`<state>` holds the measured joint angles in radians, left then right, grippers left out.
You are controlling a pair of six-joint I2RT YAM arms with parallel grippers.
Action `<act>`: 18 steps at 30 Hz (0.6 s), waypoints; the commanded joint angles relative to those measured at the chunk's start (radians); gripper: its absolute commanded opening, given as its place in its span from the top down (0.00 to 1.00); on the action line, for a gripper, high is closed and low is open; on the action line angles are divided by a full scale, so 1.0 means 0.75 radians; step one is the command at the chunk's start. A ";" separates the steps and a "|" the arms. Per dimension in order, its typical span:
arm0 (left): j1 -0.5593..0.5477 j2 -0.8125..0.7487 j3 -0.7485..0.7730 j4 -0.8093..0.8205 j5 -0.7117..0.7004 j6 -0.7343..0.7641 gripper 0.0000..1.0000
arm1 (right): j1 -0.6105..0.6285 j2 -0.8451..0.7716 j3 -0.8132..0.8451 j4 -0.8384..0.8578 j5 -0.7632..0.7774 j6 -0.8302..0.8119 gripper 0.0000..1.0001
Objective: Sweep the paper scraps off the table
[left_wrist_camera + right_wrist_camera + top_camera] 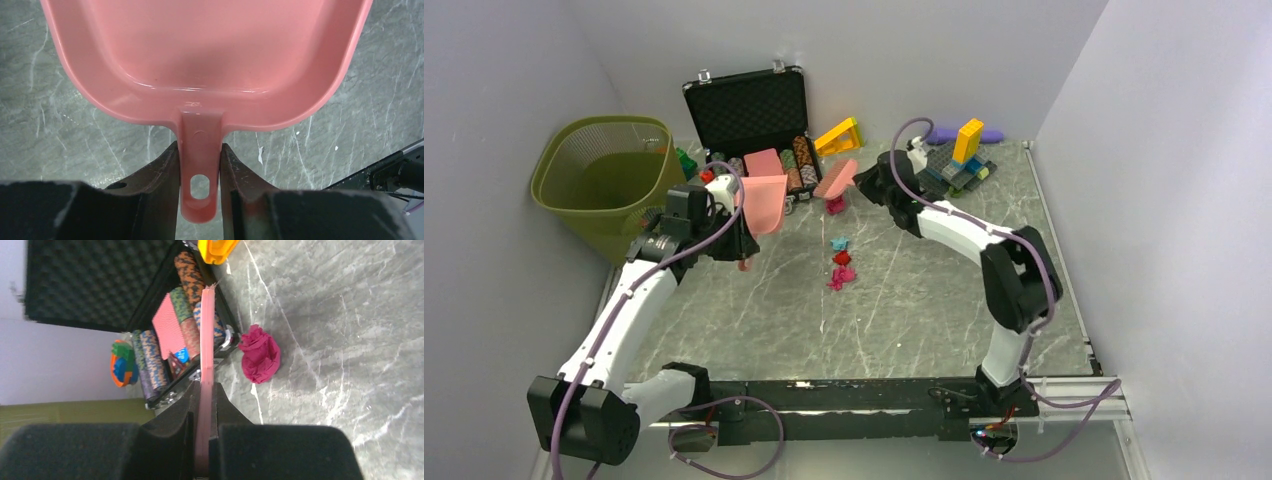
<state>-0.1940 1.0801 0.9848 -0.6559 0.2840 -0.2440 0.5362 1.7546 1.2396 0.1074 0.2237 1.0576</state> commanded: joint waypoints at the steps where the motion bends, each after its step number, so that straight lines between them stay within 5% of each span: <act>1: -0.013 0.007 0.019 0.031 0.038 0.038 1.00 | -0.032 0.175 0.138 -0.040 -0.108 0.121 1.00; 5: -0.013 0.015 0.018 0.031 0.051 0.044 1.00 | -0.022 0.182 0.144 -0.374 -0.042 0.353 1.00; 10: -0.013 0.033 0.023 0.028 0.061 0.044 1.00 | 0.077 -0.058 -0.062 -0.636 0.091 0.616 1.00; 18: -0.047 0.082 0.031 -0.002 0.024 0.051 1.00 | 0.233 -0.549 -0.479 -0.497 0.099 0.687 1.00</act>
<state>-0.2070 1.1316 0.9848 -0.6590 0.3080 -0.2283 0.6964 1.4830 0.9459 -0.2783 0.2577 1.5398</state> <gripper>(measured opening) 0.337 0.106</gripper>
